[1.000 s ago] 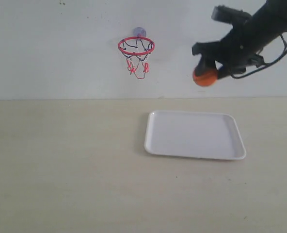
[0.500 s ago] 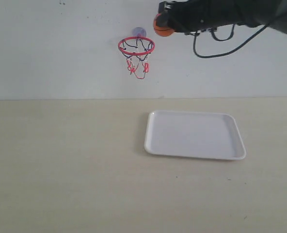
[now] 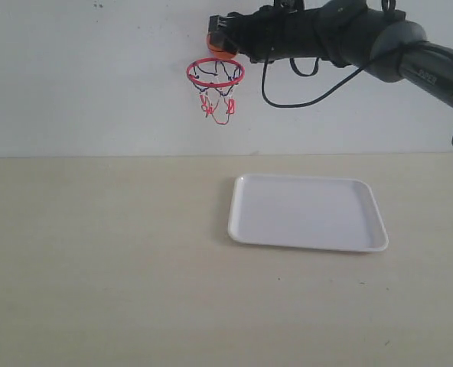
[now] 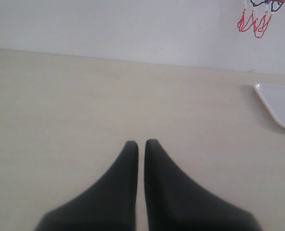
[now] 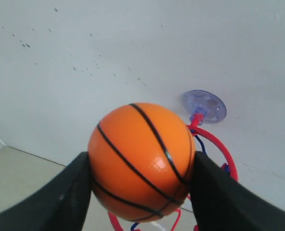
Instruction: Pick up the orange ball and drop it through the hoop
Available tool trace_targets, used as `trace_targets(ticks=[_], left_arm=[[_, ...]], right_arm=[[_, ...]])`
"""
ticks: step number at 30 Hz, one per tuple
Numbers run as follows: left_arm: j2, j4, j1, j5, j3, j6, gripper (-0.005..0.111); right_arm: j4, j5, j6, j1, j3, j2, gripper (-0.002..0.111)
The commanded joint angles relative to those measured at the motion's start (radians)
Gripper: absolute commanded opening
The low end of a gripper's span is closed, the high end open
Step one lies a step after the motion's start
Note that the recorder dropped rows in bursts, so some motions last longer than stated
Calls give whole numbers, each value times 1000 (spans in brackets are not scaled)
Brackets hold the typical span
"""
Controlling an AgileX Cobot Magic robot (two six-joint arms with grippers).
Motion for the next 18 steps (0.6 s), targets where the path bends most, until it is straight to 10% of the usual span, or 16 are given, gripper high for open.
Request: trace_targets(ticks=[1, 4, 18], left_arm=[[-2, 1, 2, -2, 4, 5, 4], [-2, 1, 2, -2, 4, 5, 4], [-2, 1, 2, -2, 4, 5, 4]], right_arm=[[12, -14, -4, 0, -8, -8, 37], [12, -26, -4, 0, -8, -8, 82], [-193, 164, 66, -2, -8, -48, 83]])
